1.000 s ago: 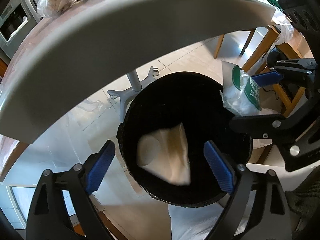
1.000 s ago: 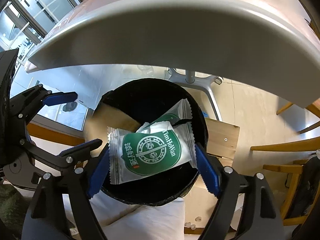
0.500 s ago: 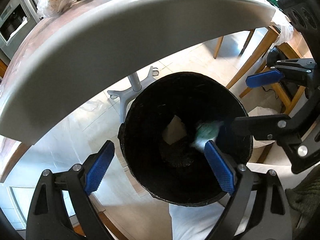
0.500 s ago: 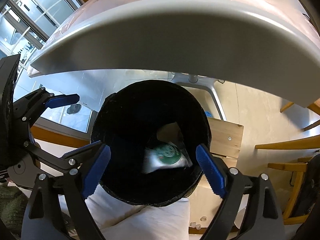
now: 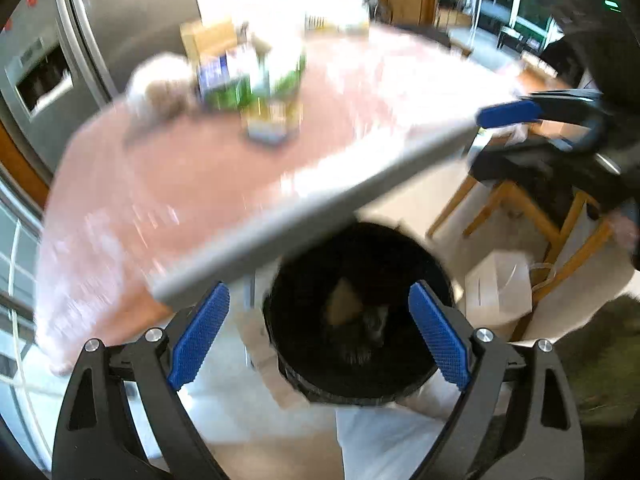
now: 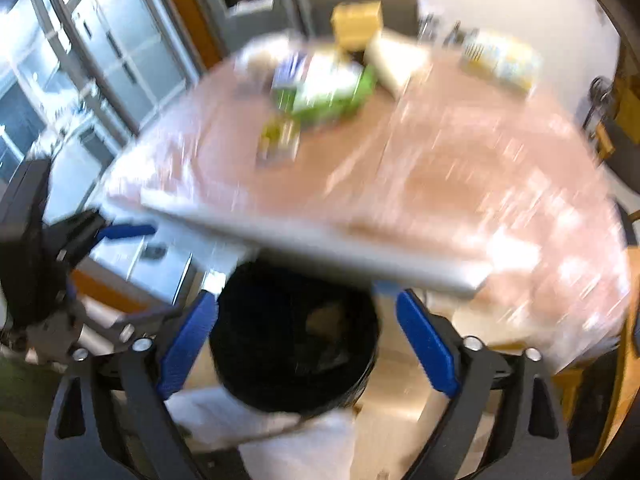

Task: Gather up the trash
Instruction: 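Move both tools back over the table toward the remaining trash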

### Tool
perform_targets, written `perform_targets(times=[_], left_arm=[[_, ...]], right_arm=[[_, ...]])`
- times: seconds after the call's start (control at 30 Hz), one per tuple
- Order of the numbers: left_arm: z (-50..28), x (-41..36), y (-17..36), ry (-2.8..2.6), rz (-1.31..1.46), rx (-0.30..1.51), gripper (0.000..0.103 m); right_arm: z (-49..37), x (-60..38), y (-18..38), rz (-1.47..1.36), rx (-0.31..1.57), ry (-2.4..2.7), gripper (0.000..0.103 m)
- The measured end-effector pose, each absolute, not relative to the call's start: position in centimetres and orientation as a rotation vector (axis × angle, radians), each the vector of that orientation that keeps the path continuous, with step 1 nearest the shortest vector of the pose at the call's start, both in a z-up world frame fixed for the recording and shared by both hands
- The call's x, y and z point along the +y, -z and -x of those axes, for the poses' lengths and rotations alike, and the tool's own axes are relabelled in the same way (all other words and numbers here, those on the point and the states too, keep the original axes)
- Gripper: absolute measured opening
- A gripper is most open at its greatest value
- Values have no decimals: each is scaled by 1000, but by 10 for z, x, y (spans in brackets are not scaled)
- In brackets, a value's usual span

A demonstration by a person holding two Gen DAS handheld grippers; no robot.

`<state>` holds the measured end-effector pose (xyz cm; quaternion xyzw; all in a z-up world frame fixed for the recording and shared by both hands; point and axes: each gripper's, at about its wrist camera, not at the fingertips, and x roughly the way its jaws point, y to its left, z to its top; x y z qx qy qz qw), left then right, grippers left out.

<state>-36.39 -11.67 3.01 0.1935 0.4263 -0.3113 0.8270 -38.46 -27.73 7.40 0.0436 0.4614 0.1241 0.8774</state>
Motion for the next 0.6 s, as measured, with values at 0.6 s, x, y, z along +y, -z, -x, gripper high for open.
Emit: perform_targets(times=[0.6], left_arm=[[255,-167,-33,650,-476,828,101]], right_arm=[[216,-253,-58,-31,1033,-355,95]])
